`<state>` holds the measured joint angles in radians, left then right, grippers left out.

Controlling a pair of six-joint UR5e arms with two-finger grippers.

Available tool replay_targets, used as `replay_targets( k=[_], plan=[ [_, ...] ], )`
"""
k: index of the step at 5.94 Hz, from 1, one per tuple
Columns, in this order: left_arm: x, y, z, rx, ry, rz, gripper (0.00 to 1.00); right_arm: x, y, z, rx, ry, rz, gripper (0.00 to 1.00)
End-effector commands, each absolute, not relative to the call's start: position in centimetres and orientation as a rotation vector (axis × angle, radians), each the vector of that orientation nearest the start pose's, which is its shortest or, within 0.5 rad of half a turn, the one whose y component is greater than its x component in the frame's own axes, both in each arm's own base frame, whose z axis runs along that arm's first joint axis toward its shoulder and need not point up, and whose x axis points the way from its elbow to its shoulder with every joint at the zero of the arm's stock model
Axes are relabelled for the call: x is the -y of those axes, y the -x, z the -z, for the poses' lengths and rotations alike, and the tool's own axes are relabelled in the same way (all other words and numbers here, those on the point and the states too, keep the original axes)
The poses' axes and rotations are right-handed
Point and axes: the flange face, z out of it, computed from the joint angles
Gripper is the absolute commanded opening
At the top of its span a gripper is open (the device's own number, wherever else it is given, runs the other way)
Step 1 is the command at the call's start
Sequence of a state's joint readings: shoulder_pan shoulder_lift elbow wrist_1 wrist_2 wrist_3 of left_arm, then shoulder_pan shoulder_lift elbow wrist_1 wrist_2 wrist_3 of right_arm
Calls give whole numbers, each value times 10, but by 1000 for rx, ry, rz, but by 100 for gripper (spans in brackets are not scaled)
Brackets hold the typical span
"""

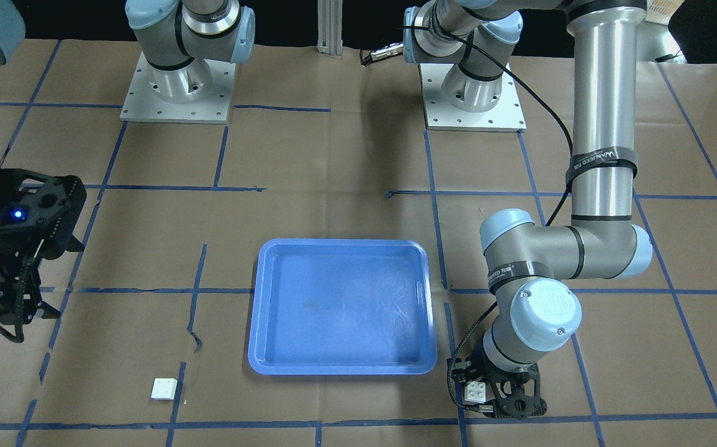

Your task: Assemble white blocks and place on blue tray

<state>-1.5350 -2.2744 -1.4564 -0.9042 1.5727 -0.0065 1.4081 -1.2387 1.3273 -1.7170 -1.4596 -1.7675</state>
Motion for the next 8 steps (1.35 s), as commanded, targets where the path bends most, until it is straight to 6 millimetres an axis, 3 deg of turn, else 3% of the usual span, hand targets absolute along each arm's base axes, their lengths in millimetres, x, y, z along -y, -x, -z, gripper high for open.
replay_targets(
  k=[1, 2, 3, 4, 5, 7, 8],
  plan=[
    [712, 108, -194, -3134, 58, 156, 24, 685, -31, -399, -1980, 2270, 262, 100],
    [707, 108, -207, -3131, 32, 170, 23, 697, -28, -374, -1908, 2218, 365, 100],
    [695, 127, -230, -3136, -103, 176, 23, 709, -3, -342, -1903, 2108, 435, 100],
    [664, 175, -258, -3117, -411, 132, 23, 719, 8, -312, -1879, 1992, 541, 100],
    [627, 226, -266, -3052, -724, 104, 22, 724, 12, -285, -1863, 1935, 552, 100],
    [586, 275, -239, -2820, -1378, 7, 22, 738, 10, -233, -1825, 1843, 607, 100],
    [577, 288, -232, -2725, -1566, -9, 20, 742, 11, -215, -1823, 1839, 609, 100]
  ],
)
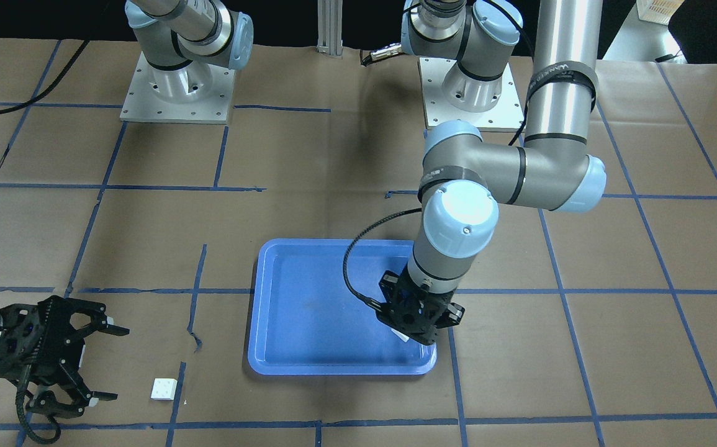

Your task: Assemble white blocks and place on blue tray

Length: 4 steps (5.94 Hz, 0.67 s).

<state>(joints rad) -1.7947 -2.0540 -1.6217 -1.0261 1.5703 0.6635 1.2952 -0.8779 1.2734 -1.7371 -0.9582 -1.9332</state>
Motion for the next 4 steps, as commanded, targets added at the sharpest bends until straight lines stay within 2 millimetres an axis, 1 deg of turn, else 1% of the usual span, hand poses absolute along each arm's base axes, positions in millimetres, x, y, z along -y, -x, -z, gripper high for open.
replay_targets(
  k=[1, 2, 3, 4],
  plan=[
    [578, 290, -228, -2634, -1717, -6, 19, 744, 6, -202, -1796, 1787, 666, 100],
    [577, 297, -219, -2618, -1754, 0, 19, 743, 6, -183, -1796, 1785, 671, 100],
    [573, 303, -214, -2555, -1843, -3, 19, 739, 5, -174, -1799, 1799, 682, 100],
    [575, 306, -200, -2525, -1863, 56, 20, 737, 4, -168, -1798, 1798, 680, 100]
  ],
)
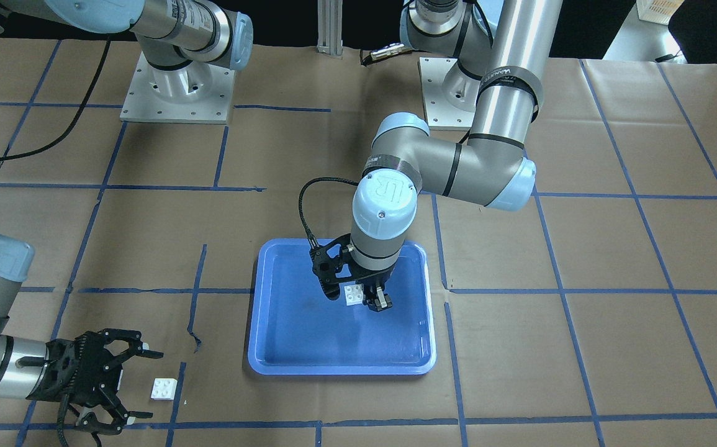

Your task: Assemble white blocks and place on blue tray

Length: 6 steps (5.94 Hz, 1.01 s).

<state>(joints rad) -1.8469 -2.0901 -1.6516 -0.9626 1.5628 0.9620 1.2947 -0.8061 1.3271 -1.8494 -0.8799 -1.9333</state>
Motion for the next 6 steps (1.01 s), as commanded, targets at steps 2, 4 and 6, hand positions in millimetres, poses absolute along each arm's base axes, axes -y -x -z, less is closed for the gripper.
replay_targets(
  k=[2, 4, 6],
  plan=[
    [566, 304, -186, -2526, -1868, 47, 20, 739, 6, -156, -1798, 1819, 673, 100],
    [565, 305, -176, -2528, -1872, 23, 31, 730, 4, -141, -1784, 1809, 651, 100],
    [565, 305, -173, -2527, -1877, 19, 59, 732, 4, -144, -1786, 1815, 654, 81]
  ],
)
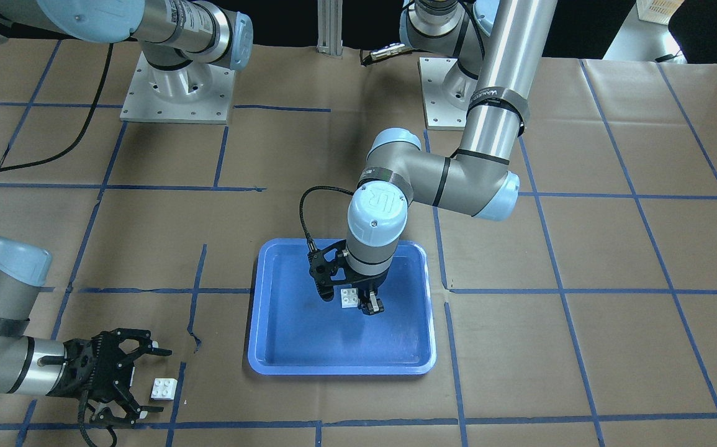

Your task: Assemble white blocks and place on blue tray

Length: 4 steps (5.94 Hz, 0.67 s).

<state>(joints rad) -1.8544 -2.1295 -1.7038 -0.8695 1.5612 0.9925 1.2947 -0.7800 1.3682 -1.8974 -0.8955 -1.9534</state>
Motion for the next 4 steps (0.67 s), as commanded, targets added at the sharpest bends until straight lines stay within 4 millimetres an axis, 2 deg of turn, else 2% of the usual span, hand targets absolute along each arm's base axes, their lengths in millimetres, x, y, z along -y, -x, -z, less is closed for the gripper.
replay_targets(
  k=[1, 2, 3, 4],
  plan=[
    [566, 305, -175, -2520, -1884, 26, 76, 733, 5, -145, -1789, 1831, 668, 66],
    [571, 305, -189, -2513, -1879, 54, 82, 734, 5, -145, -1792, 1846, 681, 57],
    [569, 303, -215, -2507, -1878, 69, 83, 734, 5, -147, -1793, 1849, 683, 42],
    [558, 297, -253, -2521, -1876, 29, 85, 735, 5, -151, -1792, 1857, 689, 37]
  ],
)
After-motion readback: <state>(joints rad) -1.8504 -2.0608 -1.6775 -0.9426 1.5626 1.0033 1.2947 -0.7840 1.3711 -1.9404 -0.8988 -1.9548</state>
